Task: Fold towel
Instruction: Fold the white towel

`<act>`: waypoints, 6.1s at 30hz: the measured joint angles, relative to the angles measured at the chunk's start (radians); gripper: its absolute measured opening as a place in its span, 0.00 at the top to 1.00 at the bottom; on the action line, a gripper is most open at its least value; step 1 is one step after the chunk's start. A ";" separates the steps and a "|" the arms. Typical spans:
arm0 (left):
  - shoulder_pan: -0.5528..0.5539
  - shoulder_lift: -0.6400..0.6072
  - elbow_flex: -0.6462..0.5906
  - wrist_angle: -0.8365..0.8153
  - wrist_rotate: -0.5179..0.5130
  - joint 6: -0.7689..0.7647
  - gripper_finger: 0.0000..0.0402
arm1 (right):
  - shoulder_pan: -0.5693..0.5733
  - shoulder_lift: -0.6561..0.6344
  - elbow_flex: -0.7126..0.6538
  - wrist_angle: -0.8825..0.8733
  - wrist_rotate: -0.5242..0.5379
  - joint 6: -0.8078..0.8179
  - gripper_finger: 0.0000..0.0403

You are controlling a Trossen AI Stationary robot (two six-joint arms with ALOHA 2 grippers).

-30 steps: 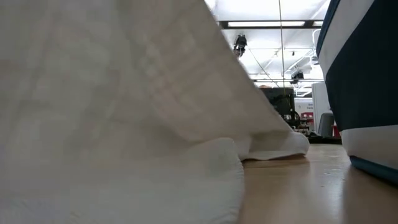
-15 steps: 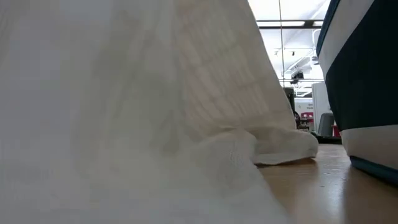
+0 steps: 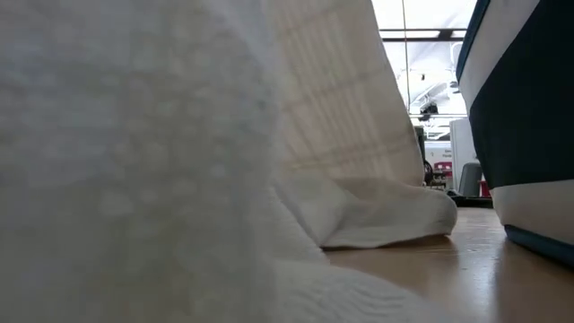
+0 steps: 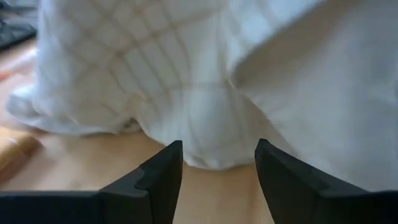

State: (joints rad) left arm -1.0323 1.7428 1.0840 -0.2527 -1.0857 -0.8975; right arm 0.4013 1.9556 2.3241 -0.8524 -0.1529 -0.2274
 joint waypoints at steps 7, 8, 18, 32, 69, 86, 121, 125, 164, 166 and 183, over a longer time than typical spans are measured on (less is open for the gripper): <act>0.056 0.000 0.000 0.005 0.043 0.041 0.46 | 0.000 0.002 0.000 -0.002 -0.058 0.000 1.00; 0.060 0.000 0.000 0.011 0.055 0.046 0.45 | 0.000 0.002 -0.001 -0.002 -0.057 0.000 1.00; 0.081 0.000 0.000 0.306 0.076 0.388 0.48 | 0.000 0.002 -0.001 -0.002 -0.058 0.001 1.00; 0.118 0.000 0.002 0.485 0.068 0.563 0.66 | 0.000 0.003 -0.001 -0.012 -0.057 0.007 1.00; -0.104 -0.224 0.002 0.474 -0.487 0.846 1.00 | 0.095 0.030 -0.505 0.343 0.039 0.162 1.00; -0.342 -0.136 -0.003 0.458 -0.435 0.316 1.00 | 0.118 0.072 -0.695 0.559 0.126 0.368 0.80; -0.333 0.318 0.045 0.454 0.668 -0.908 1.00 | -0.393 0.042 -0.559 -0.131 0.200 0.597 0.55; -0.333 0.317 0.096 0.375 0.647 -0.846 1.00 | -0.418 0.077 -0.559 -0.132 0.205 0.597 0.55; -0.225 0.304 0.976 -1.225 -0.392 -0.275 1.00 | -0.054 0.159 -0.104 0.115 -0.045 0.000 0.54; -0.197 0.304 1.016 -1.225 -0.391 -0.183 1.00 | -0.031 0.159 -0.116 0.161 -0.037 -0.027 0.54; 0.051 0.300 1.030 -1.324 -0.219 -0.053 1.00 | -0.012 0.164 -0.445 0.609 0.111 0.017 0.78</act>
State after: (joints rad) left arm -0.9816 2.0424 2.1139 -1.5770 -1.3050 -0.9501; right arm 0.3890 2.1201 1.8789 -0.2439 -0.0416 -0.2105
